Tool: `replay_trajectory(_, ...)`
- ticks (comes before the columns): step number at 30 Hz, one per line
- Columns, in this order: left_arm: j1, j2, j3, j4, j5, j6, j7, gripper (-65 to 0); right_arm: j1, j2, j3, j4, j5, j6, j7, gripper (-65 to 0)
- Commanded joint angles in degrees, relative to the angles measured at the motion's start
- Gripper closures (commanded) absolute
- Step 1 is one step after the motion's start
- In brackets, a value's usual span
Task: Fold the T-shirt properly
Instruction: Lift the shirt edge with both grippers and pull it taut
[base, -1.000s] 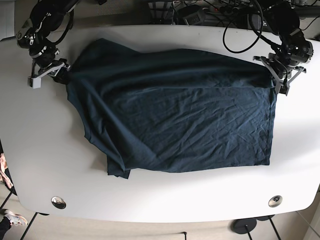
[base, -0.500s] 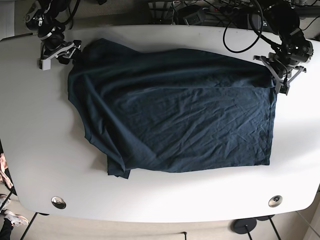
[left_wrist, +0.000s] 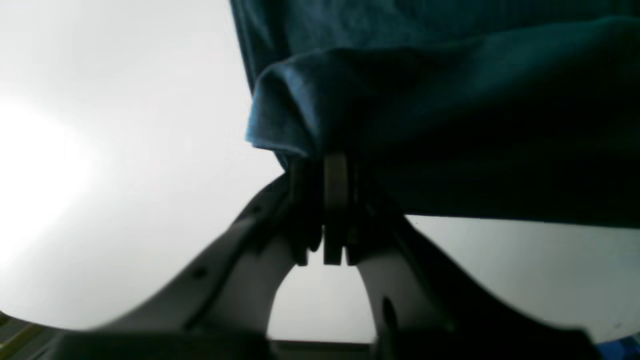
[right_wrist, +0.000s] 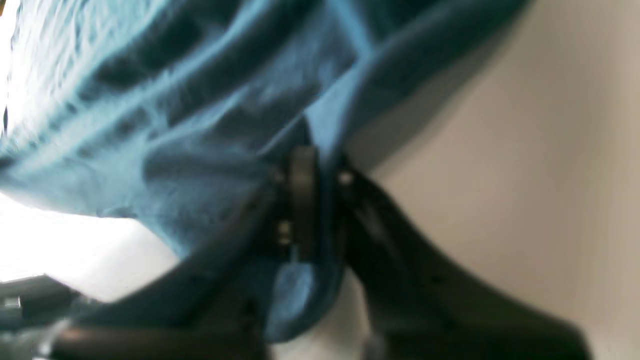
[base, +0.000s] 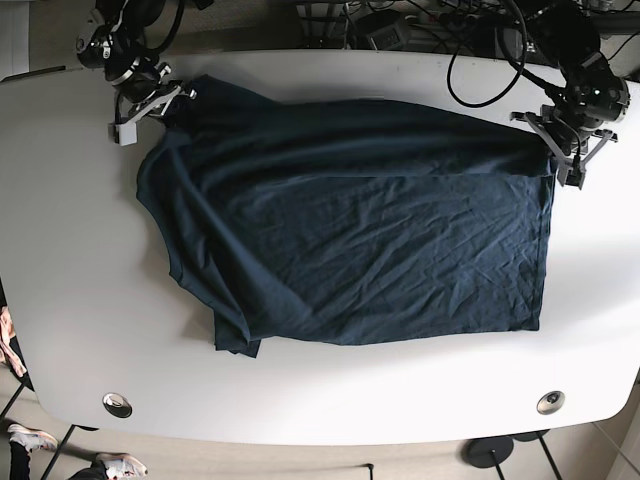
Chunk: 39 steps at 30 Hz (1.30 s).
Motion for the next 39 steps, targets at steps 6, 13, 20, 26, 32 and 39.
replay_trajectory(6, -0.32, 2.69, -4.61, 8.15, -0.47, 0.12, -0.41, 0.0, -2.87, 1.65, -0.17, 12.35, -0.31, 0.06, -0.18, -1.9)
replay_trajectory(13, -12.98, 2.60, 2.24, 8.85, 3.58, 0.12, -0.41, 0.0, 8.21, 7.98, -4.04, 19.38, -0.31, -2.80, -0.62, -1.9)
replay_trajectory(20, -30.21, 2.34, 14.82, 6.83, 5.78, 0.12, -0.41, 0.0, 25.97, 16.42, -11.25, 11.21, -0.31, -7.90, -0.62, -1.9)
replay_trajectory(26, -46.12, -0.74, 21.41, -5.57, 5.60, 7.11, -0.68, 0.0, 41.97, 21.87, -17.31, 1.63, -0.31, -8.43, -0.62, -1.9)
replay_trajectory(32, -67.40, -1.00, 21.32, -23.06, 5.69, 7.28, -1.29, 0.0, 64.48, 26.53, -25.93, -12.62, -0.31, -9.04, -0.53, -1.9)
replay_trajectory(39, -82.17, -3.64, 21.58, -27.02, 5.51, 9.66, -3.93, -0.1, 83.11, 27.50, -33.14, -16.40, -0.31, -8.87, -1.67, -1.9)
